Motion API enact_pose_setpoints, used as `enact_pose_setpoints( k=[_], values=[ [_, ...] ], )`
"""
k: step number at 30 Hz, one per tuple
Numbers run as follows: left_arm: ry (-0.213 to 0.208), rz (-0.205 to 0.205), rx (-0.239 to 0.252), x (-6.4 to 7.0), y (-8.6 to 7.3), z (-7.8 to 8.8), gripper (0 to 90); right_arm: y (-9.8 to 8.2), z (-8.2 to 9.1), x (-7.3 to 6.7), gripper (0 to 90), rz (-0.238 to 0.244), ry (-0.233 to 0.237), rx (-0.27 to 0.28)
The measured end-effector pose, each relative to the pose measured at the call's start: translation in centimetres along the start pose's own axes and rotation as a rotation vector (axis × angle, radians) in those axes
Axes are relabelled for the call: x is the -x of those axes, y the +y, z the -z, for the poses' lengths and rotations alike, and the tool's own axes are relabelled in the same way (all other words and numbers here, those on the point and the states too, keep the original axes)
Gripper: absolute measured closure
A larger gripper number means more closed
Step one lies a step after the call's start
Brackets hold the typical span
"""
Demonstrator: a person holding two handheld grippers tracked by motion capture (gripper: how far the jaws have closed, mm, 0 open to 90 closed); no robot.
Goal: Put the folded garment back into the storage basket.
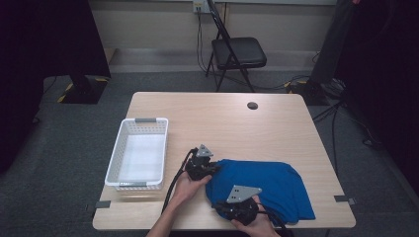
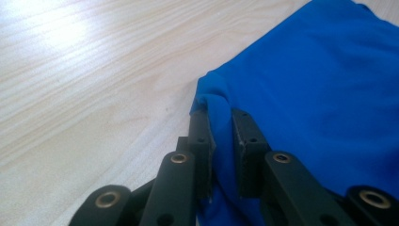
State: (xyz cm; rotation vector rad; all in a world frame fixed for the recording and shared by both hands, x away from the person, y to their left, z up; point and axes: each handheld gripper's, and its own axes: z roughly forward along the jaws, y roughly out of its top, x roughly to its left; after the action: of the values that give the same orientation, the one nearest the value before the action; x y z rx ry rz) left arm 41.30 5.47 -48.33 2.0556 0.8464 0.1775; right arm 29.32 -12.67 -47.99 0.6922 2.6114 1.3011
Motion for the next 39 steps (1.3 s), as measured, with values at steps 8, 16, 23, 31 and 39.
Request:
enact_pose_setpoints(
  k=[8,16,23,31,39],
  values=[
    [-0.021,0.013,0.024,0.0,0.1,0.4,80.1,0.1,0.1,0.0,84.3,-0.005,0.011,0.005],
    [-0.045,0.033,0.055,-0.1,0.4,1.0,80.4,0.7,0.8,0.1,84.3,-0.014,0.019,0.037],
    [-0.061,0.040,0.078,0.1,0.8,1.5,80.4,0.8,1.0,0.0,84.3,-0.028,0.030,0.051],
    [-0.070,0.047,0.090,0.0,1.1,2.1,80.5,1.1,1.3,-0.1,84.4,-0.028,0.039,0.064],
    [-0.057,0.039,0.083,0.2,1.3,2.4,80.5,1.7,2.2,0.2,84.4,-0.043,0.044,0.102]
  ],
)
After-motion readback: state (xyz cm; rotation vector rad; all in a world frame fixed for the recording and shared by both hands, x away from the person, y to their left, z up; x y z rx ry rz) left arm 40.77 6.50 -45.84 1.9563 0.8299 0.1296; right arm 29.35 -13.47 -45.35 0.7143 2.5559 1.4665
